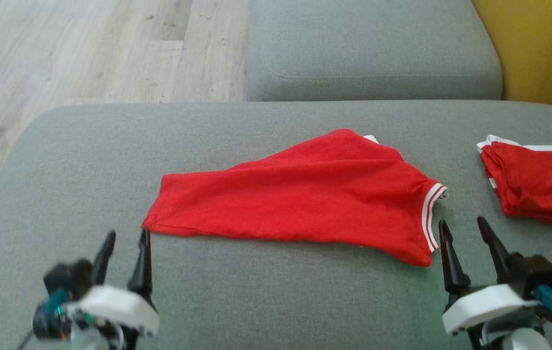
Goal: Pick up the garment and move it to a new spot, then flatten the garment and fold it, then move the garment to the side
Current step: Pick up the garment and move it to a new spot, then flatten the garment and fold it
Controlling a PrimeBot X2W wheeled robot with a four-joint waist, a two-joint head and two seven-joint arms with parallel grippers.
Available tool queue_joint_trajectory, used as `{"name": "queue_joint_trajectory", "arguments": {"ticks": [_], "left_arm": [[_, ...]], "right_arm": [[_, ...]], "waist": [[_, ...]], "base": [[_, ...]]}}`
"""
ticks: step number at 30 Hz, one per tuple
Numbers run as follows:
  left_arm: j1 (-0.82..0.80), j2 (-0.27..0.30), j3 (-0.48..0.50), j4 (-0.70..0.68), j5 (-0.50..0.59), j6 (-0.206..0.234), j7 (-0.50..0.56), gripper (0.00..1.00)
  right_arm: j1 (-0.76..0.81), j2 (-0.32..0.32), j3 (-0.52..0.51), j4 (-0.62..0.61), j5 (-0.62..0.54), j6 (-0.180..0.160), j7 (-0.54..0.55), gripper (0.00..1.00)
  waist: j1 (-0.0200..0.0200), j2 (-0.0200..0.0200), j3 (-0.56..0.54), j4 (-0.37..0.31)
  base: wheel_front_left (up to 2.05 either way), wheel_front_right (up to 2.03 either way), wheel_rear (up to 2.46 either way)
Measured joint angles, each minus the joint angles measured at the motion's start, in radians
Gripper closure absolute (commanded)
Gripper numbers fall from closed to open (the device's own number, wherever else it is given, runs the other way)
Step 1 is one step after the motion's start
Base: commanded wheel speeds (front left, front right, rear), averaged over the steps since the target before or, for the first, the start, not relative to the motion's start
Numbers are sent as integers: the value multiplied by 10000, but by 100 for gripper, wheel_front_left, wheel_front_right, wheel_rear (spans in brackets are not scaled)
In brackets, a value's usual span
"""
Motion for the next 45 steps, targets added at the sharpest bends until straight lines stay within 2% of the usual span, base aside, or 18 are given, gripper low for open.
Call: {"name": "queue_joint_trajectory", "arguments": {"ticks": [8, 15, 45], "left_arm": [[2026, 92, 336, -1651, 242, 1068, -134, 0], [2884, 69, 435, -2437, 514, 1490, -207, 0], [3077, 21, 560, -2635, 792, 1645, -205, 0]], "right_arm": [[638, 4, 36, -10, 253, 0, -81, 0], [991, 8, 35, 50, 341, 0, -174, 0], [1030, 13, 58, 341, 420, 0, -222, 0]], "waist": [[0, 0, -139, 142], [1, 0, -197, 193], [2, 0, -80, 249]], "base": [[0, 0, 0], [0, 0, 0], [0, 0, 0]]}}
